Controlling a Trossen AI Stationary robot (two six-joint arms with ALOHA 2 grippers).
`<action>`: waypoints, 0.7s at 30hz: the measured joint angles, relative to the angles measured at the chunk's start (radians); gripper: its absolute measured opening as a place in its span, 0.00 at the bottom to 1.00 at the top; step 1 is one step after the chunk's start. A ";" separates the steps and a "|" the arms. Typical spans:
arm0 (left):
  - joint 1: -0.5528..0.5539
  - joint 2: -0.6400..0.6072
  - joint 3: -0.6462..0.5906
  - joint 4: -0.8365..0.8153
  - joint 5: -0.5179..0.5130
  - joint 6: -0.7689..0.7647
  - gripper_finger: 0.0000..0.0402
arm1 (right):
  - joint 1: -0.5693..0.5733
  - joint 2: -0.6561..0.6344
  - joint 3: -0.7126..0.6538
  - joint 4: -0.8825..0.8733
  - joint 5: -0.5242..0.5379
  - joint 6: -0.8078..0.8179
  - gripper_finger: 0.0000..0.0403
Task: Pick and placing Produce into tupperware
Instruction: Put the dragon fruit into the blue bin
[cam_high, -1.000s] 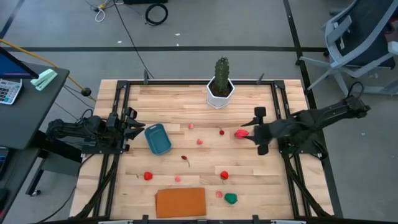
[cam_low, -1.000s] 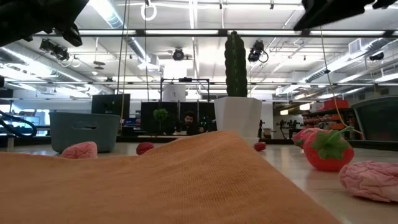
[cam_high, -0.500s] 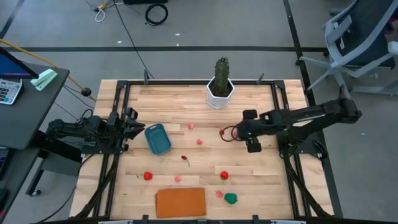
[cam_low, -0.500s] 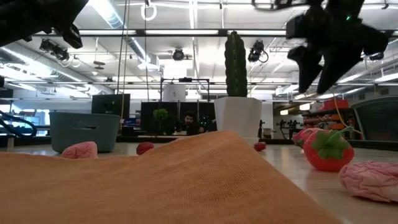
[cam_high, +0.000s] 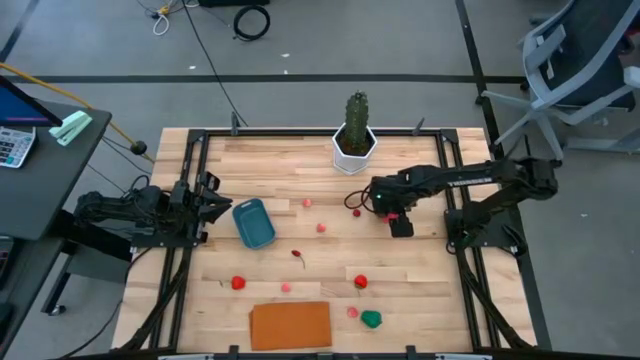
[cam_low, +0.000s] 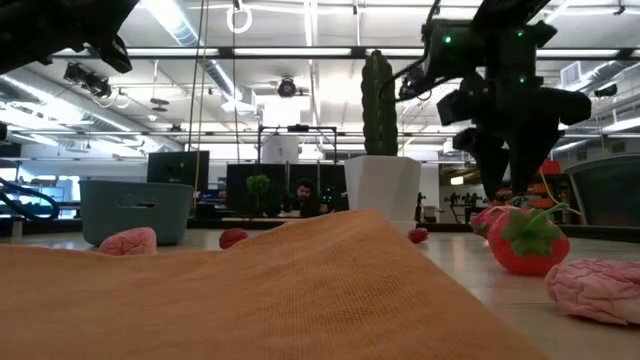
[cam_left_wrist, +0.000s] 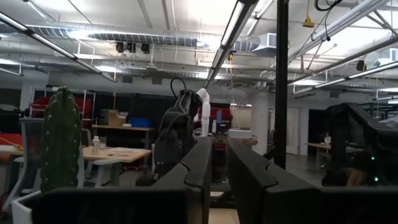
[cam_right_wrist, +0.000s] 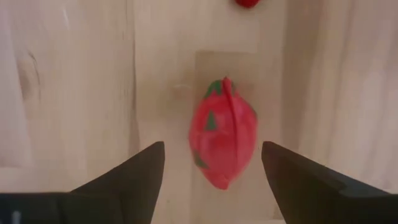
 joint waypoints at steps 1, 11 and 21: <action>0.000 0.000 0.000 0.000 0.000 0.000 0.13 | -0.005 0.009 0.000 0.000 -0.004 0.000 0.69; 0.000 0.000 0.000 -0.001 0.000 -0.014 0.13 | -0.016 0.120 0.000 0.039 -0.013 -0.044 0.69; 0.000 0.000 0.000 -0.002 0.000 -0.056 0.12 | -0.015 0.232 0.000 0.046 -0.015 -0.080 0.69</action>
